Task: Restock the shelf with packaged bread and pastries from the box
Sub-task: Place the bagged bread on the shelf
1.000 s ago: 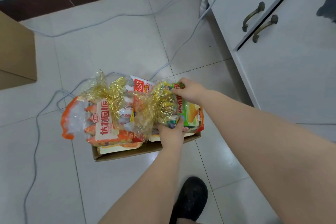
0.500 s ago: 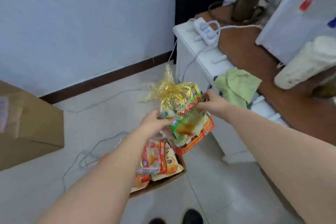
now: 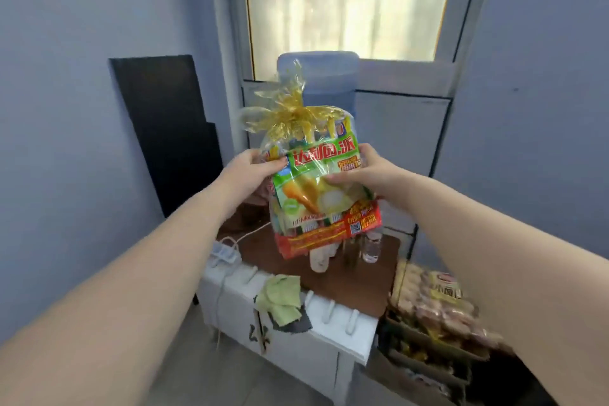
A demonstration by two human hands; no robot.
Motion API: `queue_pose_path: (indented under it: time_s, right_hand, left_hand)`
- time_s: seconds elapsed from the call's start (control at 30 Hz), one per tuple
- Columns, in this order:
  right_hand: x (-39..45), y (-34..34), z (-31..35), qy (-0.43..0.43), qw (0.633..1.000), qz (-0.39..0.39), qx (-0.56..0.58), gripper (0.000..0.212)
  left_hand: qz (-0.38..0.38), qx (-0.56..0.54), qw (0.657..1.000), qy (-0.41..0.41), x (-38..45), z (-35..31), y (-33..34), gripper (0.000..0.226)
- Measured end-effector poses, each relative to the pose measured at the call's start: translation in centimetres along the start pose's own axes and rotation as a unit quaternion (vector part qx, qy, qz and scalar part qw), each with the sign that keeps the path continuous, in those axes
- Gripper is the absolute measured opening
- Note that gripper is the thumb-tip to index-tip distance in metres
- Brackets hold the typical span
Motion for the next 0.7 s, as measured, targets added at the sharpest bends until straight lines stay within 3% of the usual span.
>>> queue_pose_path:
  time_s: [0.13, 0.27, 0.5, 0.7]
  right_hand:
    - [-7.6, -6.1, 1.8, -0.012, 0.994, -0.107, 0.032, 0.08]
    - [-15.8, -12.0, 3.2, -0.002, 0.978, -0.208, 0.03, 0.073]
    - [-28.6, -22.8, 3.6, -0.027, 0.917, -0.398, -0.01, 0.056]
    - [-37.7, -31.2, -0.9, -0.003, 0.89, -0.455, -0.027, 0.051]
  left_hand:
    - [0.002, -0.011, 0.996, 0.084, 0.1, -8.5, 3.7, 0.041]
    - [0.028, -0.038, 0.988, 0.148, -1.4, -16.3, 8.2, 0.027]
    - [0.088, -0.106, 0.961, 0.241, -6.3, -28.1, 16.8, 0.03]
    - [0.166, -0.148, 0.935, 0.278, -11.2, -34.8, 27.1, 0.028]
Point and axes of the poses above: each hand's wrist, its own x-axis towards the middle knuckle, its own y-axis out of the palm, z = x × y, the point moved 2 cm from there along x, towards the middle knuckle, and after that the axes turned 11 degrees about y, right-handed, at the moved point
